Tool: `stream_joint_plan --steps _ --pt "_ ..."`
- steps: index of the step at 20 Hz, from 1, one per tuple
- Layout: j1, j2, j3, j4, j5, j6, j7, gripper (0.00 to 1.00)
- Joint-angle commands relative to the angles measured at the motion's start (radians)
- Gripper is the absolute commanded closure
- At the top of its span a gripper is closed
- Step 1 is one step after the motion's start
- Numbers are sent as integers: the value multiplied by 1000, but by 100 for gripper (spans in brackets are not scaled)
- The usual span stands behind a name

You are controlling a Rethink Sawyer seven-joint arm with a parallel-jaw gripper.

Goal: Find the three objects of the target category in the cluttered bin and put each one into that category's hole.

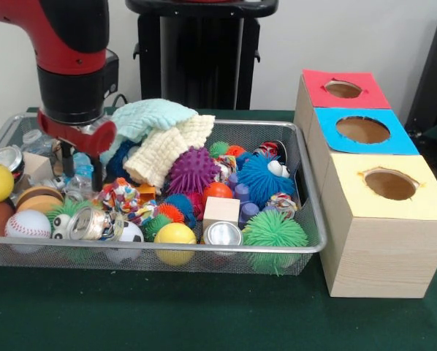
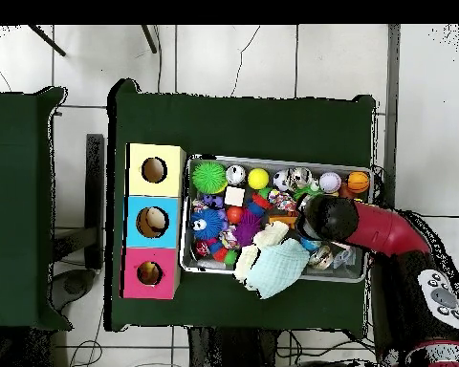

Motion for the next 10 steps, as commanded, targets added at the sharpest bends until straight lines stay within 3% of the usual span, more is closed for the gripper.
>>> stream_joint_plan --steps 1,10 --pt "32 44 95 -33 -59 37 -111 0" --pt "48 31 89 -46 -49 75 -102 0"
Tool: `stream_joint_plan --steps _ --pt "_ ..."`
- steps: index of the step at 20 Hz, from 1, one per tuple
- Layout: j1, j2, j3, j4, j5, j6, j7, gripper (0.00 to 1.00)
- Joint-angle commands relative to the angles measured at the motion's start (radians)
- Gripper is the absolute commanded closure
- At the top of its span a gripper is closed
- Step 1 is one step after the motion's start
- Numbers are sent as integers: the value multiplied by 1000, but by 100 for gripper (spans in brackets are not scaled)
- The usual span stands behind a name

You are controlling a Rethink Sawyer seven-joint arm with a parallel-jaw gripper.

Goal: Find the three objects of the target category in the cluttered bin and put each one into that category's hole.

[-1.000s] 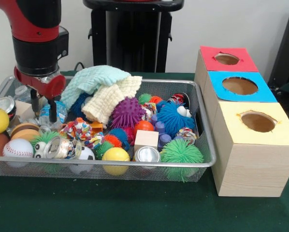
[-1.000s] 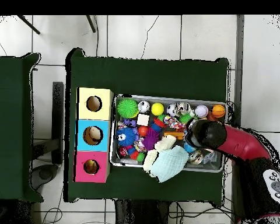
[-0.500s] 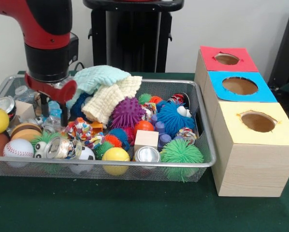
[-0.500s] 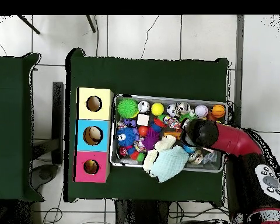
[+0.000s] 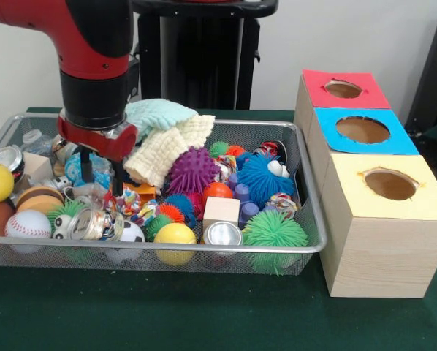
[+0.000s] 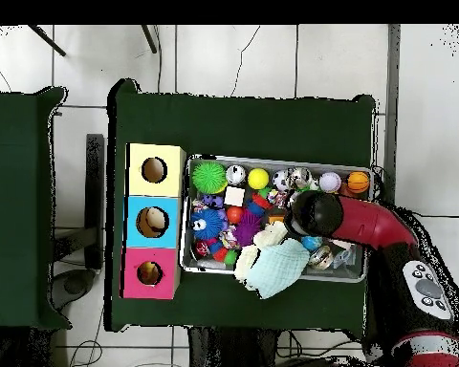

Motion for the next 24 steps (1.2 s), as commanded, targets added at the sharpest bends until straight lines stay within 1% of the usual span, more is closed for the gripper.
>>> stream_joint_plan --steps 1,6,10,15,17,20,24 --pt "13 27 76 -42 -39 78 -100 0" --pt "23 20 73 -53 -29 105 -97 0" --pt "41 23 57 -60 -21 116 -65 0" --pt "61 96 38 -125 -25 87 -25 0" --pt "72 111 26 -142 -24 81 -7 0" --pt "83 123 14 -160 -11 103 9 0" --pt "101 103 -5 -166 1 159 15 0"
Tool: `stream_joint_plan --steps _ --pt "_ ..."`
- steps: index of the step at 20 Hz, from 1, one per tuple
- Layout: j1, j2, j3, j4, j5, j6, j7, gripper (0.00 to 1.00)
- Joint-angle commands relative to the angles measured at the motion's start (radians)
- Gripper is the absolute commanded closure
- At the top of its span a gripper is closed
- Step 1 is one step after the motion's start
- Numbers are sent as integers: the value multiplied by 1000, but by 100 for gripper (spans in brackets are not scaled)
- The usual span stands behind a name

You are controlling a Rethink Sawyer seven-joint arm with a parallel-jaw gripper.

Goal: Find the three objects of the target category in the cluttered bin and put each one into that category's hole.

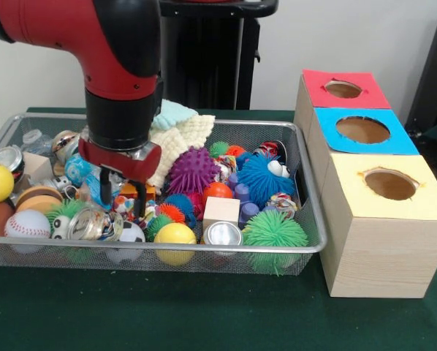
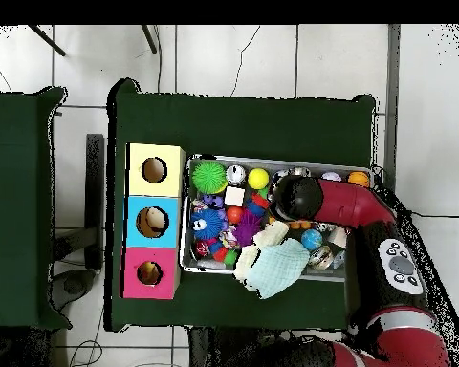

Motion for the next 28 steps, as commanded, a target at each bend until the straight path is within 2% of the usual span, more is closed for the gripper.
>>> stream_joint_plan --steps 1,9,14,18,23,28 --pt "25 46 -5 -68 1 138 16 0" --pt "47 41 -19 -70 8 152 43 0" --pt "47 5 -27 -18 6 145 45 0" --pt "26 1 -23 -24 2 166 10 0" --pt "32 -7 -24 31 11 118 49 0" --pt "-10 -1 -16 -1 0 143 -14 0"
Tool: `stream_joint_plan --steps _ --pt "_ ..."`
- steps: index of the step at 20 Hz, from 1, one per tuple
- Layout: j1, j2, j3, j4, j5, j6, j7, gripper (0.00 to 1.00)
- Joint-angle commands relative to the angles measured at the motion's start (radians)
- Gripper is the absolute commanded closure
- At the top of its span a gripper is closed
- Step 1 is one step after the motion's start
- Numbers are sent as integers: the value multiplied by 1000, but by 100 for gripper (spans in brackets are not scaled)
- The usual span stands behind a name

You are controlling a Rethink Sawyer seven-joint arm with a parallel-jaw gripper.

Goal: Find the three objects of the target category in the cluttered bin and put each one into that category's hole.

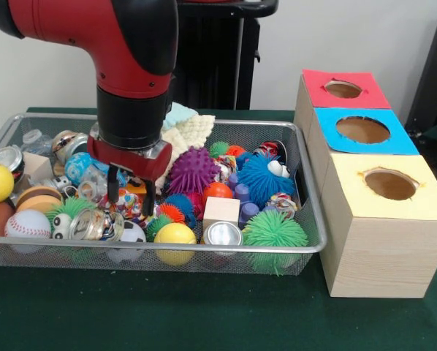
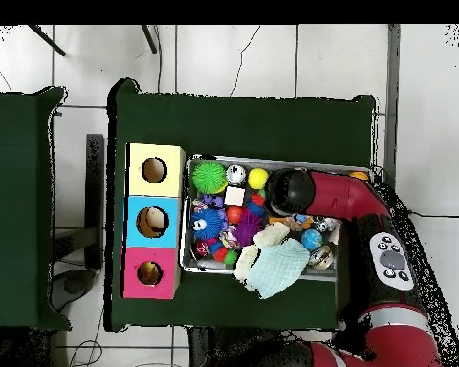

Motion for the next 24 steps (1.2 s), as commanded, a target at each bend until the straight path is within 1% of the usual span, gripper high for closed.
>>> stream_joint_plan --steps 1,4,9,13,20,22,24 --pt "-52 7 -1 25 -3 97 -21 0" --pt "-57 5 -4 30 -7 92 -18 0" --pt "-45 8 -8 29 -6 93 4 0" --pt "-30 14 -17 10 -8 109 7 0" --pt "8 78 -34 -60 -17 108 22 0" --pt "20 116 -41 -101 -21 99 26 0" --pt "27 176 -40 -170 -26 87 22 0"
